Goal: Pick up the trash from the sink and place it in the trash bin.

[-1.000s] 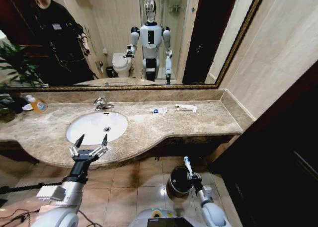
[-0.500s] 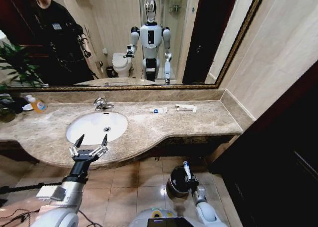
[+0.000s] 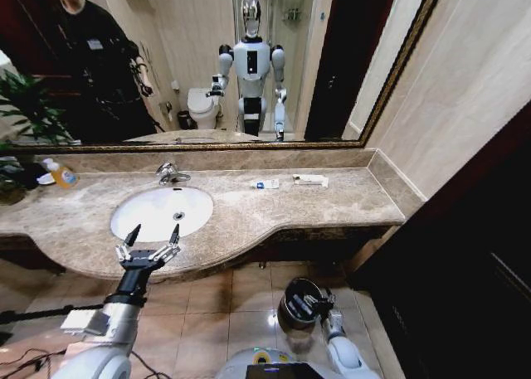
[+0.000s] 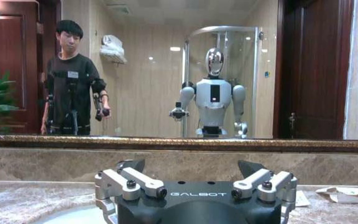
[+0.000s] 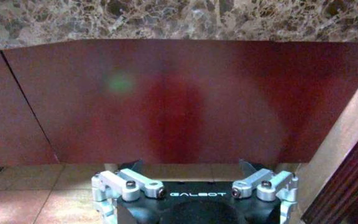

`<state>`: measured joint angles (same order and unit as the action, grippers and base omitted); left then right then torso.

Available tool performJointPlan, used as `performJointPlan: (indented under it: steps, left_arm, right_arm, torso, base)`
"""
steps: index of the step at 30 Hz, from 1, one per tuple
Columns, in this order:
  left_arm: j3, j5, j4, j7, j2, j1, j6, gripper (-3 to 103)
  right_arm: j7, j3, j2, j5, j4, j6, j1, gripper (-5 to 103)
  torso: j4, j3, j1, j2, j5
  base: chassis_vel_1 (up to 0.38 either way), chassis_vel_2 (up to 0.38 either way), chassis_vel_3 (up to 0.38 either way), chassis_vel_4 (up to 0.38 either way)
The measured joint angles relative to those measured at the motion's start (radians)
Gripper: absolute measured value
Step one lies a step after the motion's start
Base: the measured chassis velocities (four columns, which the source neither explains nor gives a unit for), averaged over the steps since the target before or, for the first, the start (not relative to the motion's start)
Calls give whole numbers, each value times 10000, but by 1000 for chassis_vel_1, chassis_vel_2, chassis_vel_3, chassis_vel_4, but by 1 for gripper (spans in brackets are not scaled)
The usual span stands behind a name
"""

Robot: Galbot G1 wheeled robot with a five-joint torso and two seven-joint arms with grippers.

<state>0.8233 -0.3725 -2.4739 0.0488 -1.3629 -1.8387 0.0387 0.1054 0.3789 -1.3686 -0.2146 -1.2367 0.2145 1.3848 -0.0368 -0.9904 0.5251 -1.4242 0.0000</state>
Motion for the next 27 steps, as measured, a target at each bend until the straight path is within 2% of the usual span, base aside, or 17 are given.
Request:
performJointPlan:
  steps: [15,19,27]
  left_arm:
    - [0,0,0,0,0,0,0,100]
    - [0,0,0,0,0,0,0,100]
    - [0,0,0,0,0,0,0,100]
  right_arm:
    - [61,35,114,-185,-617,-34,333,100]
    - [115,68,438,-572,-1873,-257,839,100]
    - [156,324,836,-448,-3617,-161,1535,100]
  torso:
    - [0,0,0,0,1]
    - [1,0,-2,0,0]
    - [0,0,-2,0,1]
  base:
    - [0,0,0,0]
    - [0,0,0,0]
    - [0,0,0,0]
